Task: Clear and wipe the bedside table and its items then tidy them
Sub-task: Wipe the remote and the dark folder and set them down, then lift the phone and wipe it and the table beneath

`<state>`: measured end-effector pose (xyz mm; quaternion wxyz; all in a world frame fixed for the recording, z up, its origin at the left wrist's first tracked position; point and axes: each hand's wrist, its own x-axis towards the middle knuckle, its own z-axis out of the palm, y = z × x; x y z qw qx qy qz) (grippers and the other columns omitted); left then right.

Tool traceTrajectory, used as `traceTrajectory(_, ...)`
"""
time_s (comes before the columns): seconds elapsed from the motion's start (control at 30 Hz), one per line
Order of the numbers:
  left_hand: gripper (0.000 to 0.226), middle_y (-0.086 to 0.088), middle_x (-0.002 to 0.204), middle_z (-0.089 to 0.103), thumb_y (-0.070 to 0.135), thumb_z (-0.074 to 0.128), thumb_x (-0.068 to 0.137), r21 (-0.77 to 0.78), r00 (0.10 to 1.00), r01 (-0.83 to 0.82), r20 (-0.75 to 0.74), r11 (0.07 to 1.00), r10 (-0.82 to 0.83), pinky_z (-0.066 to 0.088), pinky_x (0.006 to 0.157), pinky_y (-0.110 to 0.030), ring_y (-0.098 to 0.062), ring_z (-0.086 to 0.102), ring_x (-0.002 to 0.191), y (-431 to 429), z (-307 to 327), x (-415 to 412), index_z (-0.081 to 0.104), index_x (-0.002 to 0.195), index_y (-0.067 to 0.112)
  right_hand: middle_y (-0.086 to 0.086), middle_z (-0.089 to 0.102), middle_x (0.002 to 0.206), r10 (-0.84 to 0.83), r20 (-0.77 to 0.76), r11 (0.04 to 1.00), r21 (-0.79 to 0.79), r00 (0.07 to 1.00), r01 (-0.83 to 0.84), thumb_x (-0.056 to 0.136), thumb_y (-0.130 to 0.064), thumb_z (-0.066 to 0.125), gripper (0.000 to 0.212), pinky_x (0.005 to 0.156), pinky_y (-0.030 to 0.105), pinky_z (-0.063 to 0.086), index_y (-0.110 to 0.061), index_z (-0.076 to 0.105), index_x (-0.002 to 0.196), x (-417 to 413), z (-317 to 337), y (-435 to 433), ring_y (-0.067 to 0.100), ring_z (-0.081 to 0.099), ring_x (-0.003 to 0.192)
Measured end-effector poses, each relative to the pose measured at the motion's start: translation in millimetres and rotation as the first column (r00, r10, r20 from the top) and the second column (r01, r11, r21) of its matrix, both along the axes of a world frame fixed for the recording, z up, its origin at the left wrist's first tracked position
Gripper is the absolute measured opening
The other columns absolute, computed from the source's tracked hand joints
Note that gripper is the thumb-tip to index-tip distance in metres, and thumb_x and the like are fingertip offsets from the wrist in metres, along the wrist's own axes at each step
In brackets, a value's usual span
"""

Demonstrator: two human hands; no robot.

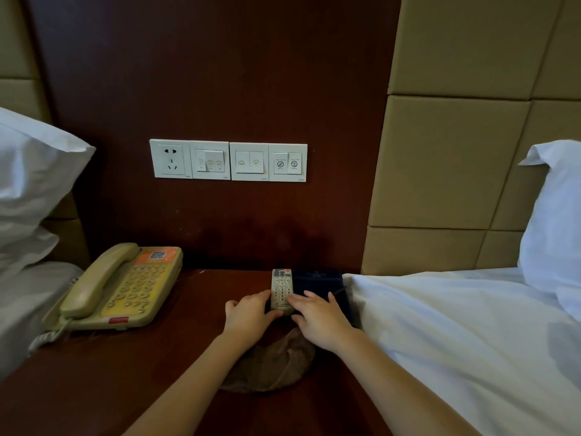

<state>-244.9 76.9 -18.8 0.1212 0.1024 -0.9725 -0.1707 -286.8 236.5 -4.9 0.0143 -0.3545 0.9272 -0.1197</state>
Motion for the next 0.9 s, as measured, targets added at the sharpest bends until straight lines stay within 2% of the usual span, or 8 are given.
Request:
traceTrajectory(0.1, 0.057, 0.005, 0.140, 0.047, 0.046, 0.046, 0.093, 0.079, 0.998, -0.049, -0.020, 0.996, 0.051, 0.025, 0.109, -0.043, -0.013, 0.042, 0.130, -9.0, 5.6, 7.6, 0.034, 0.143, 0.022, -0.005, 0.045, 0.144, 0.008, -0.106, 0.994, -0.110, 0.994, -0.020, 0.102, -0.030, 0.035, 0.040, 0.116, 0.048, 0.020, -0.024, 0.043, 0.141, 13.0, 6.9, 1.8, 0.015, 0.035, 0.135)
traceTrajectory(0.2, 0.039, 0.007, 0.134, 0.051, 0.038, 0.045, 0.095, 0.102, 0.995, -0.075, -0.056, 0.992, 0.081, 0.028, 0.107, -0.041, -0.012, 0.045, 0.125, -22.9, 15.2, 21.3, 0.047, 0.132, 0.026, -0.001, 0.057, 0.119, 0.117, -0.243, 0.991, -0.034, 0.963, -0.129, 0.099, -0.045, 0.035, 0.042, 0.099, 0.039, 0.040, -0.020, 0.057, 0.123, 43.5, 12.9, 1.0, 0.015, 0.049, 0.111)
traceTrajectory(0.33, 0.022, 0.009, 0.118, 0.058, 0.031, 0.044, 0.096, 0.152, 0.991, -0.115, -0.050, 0.982, 0.124, 0.034, 0.100, -0.039, -0.010, 0.052, 0.111, -28.2, 27.4, 51.5, 0.056, 0.115, 0.030, 0.006, 0.054, 0.115, 0.224, -0.152, 0.968, 0.145, 0.963, -0.203, 0.095, -0.050, 0.041, 0.045, 0.092, 0.041, 0.037, -0.016, 0.057, 0.119, 76.7, 10.9, -1.4, 0.023, 0.047, 0.110)
traceTrajectory(0.43, 0.020, 0.010, 0.114, 0.058, 0.030, 0.043, 0.097, 0.142, 0.995, -0.090, -0.020, 0.986, 0.094, 0.034, 0.099, -0.039, -0.011, 0.051, 0.110, -18.1, 33.5, 81.3, 0.056, 0.111, 0.030, 0.008, 0.053, 0.108, 0.193, -0.090, 0.980, 0.073, 0.977, -0.187, 0.097, -0.036, 0.046, 0.030, 0.079, 0.038, 0.040, -0.013, 0.057, 0.113, 94.7, 15.7, -2.4, 0.028, 0.052, 0.103)
traceTrajectory(0.57, 0.025, 0.010, 0.120, 0.055, 0.031, 0.044, 0.096, 0.100, 0.999, -0.034, 0.021, 0.994, 0.032, 0.031, 0.103, -0.042, -0.012, 0.049, 0.115, -8.3, 41.1, 129.8, 0.054, 0.119, 0.029, 0.009, 0.053, 0.116, 0.030, -0.009, 0.998, 0.048, 1.000, -0.029, 0.097, -0.021, 0.044, 0.032, 0.077, 0.039, 0.045, -0.019, 0.045, 0.129, 109.6, 9.6, 9.1, 0.032, 0.056, 0.104)
traceTrajectory(0.7, 0.028, 0.007, 0.126, 0.054, 0.034, 0.043, 0.097, 0.111, 0.989, -0.143, 0.040, 0.983, 0.139, 0.032, 0.100, -0.043, -0.016, 0.048, 0.119, -45.8, 29.9, 179.2, 0.054, 0.122, 0.029, 0.011, 0.059, 0.119, -0.194, -0.112, 0.965, 0.157, 0.975, 0.210, 0.097, -0.012, 0.040, 0.030, 0.074, 0.037, 0.045, -0.014, 0.049, 0.126, 114.0, -1.5, 18.0, 0.030, 0.060, 0.105)
traceTrajectory(0.8, 0.032, 0.006, 0.130, 0.053, 0.036, 0.042, 0.096, 0.077, 0.968, -0.249, 0.061, 0.966, 0.244, 0.035, 0.098, -0.042, -0.017, 0.047, 0.122, -75.9, 19.9, 206.9, 0.051, 0.126, 0.029, 0.010, 0.060, 0.121, -0.252, -0.099, 0.951, 0.159, 0.963, 0.265, 0.097, -0.019, 0.036, 0.036, 0.072, 0.035, 0.042, -0.013, 0.043, 0.133, 119.4, 0.9, 6.7, 0.030, 0.060, 0.107)
traceTrajectory(0.9, 0.038, 0.008, 0.138, 0.048, 0.037, 0.043, 0.096, 0.030, 0.959, -0.265, 0.112, 0.964, 0.260, 0.034, 0.101, -0.044, -0.016, 0.043, 0.127, -91.6, 6.9, 225.6, 0.047, 0.133, 0.029, 0.009, 0.061, 0.114, -0.185, -0.050, 0.968, 0.160, 0.981, 0.191, 0.097, -0.036, 0.033, 0.043, 0.067, 0.032, 0.040, -0.011, 0.044, 0.131, 130.9, 1.8, -14.5, 0.029, 0.061, 0.098)
